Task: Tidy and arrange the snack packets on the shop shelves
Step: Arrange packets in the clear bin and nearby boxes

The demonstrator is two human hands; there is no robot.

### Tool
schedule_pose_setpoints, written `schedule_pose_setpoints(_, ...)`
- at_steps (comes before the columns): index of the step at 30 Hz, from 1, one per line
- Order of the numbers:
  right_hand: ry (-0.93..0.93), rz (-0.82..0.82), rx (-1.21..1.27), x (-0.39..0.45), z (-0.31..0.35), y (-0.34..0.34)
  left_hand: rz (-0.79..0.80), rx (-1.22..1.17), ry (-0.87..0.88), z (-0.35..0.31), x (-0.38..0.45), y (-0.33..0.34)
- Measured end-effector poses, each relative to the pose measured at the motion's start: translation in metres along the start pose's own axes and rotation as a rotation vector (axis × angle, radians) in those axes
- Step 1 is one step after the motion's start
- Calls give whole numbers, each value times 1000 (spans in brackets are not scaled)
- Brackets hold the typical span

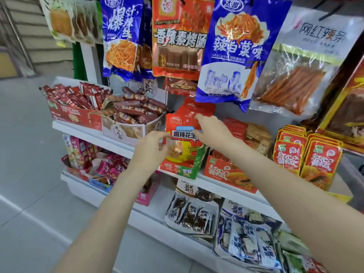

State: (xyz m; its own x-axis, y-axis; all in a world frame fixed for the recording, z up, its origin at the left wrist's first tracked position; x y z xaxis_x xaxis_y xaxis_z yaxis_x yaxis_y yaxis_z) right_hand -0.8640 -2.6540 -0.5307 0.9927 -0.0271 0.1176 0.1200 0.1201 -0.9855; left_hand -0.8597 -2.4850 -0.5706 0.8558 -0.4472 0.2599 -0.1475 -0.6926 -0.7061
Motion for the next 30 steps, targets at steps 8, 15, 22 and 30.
schedule_pose_setpoints(8,245,77,121,15,-12,9,12,32,-25,0,1,2)
schedule_pose_setpoints(15,20,-173,277,-31,-13,-6,-85,142,42,-10,0,7)
schedule_pose_setpoints(22,106,-201,255,-146,-82,-43,-52,107,203,-65,-24,48)
schedule_pose_setpoints(30,513,34,254,-352,-195,-28,407,147,464,-163,-68,172)
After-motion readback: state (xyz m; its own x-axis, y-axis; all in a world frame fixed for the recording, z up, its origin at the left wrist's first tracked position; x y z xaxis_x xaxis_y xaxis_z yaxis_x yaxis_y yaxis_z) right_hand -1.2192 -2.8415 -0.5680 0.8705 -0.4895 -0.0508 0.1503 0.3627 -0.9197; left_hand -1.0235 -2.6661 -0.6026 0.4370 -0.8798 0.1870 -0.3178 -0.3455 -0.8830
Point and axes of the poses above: each hand's wrist, its own x-axis towards the middle knuckle, its own y-axis out of the palm, z = x × y, the point moved 2 cm from there along x, towards the middle knuckle, and after that the axes turned 10 degrees about z, right-handed, at the moved point
